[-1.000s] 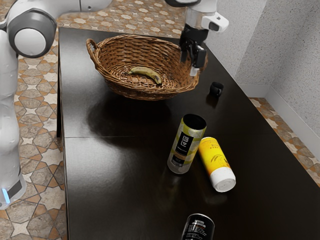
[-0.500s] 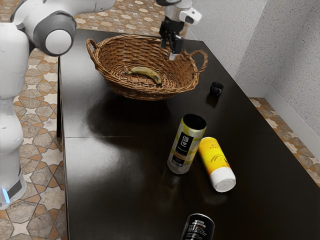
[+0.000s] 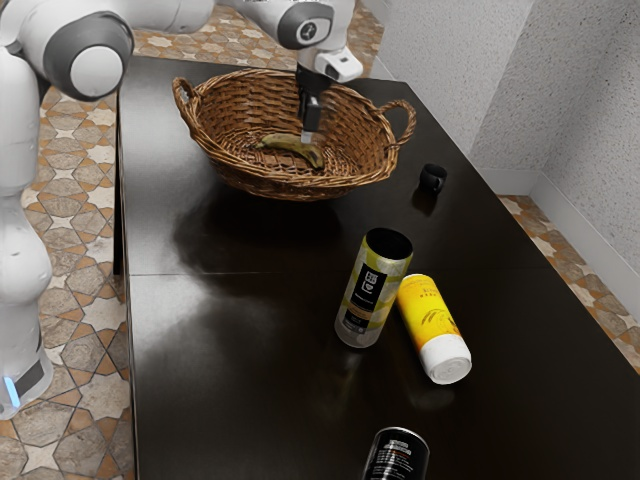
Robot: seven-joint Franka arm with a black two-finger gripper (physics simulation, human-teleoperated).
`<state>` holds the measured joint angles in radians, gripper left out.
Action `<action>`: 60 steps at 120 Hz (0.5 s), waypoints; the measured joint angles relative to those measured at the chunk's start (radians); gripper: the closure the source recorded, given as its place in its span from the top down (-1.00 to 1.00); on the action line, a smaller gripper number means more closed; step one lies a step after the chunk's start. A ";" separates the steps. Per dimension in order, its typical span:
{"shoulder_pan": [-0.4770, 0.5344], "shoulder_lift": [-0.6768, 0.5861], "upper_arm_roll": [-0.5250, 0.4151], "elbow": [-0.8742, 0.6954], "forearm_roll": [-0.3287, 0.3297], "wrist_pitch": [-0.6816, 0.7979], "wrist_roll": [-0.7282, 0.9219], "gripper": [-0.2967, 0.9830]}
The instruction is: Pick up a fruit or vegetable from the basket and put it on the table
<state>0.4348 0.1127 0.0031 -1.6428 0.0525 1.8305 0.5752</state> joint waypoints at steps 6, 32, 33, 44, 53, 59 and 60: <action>0.010 -0.003 0.000 -0.013 0.000 0.015 0.025 0.54; 0.003 -0.012 -0.002 -0.058 0.000 0.063 0.112 0.54; 0.003 -0.012 -0.002 -0.060 0.000 0.064 0.115 0.54; 0.006 -0.017 -0.002 -0.071 -0.001 0.081 0.149 0.54; 0.007 -0.017 -0.002 -0.074 -0.001 0.092 0.183 0.54; 0.007 -0.017 -0.002 -0.083 -0.002 0.101 0.204 0.54; 0.007 -0.017 -0.002 -0.084 -0.002 0.102 0.207 0.54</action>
<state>0.4418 0.0962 0.0015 -1.7269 0.0509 1.9326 0.7825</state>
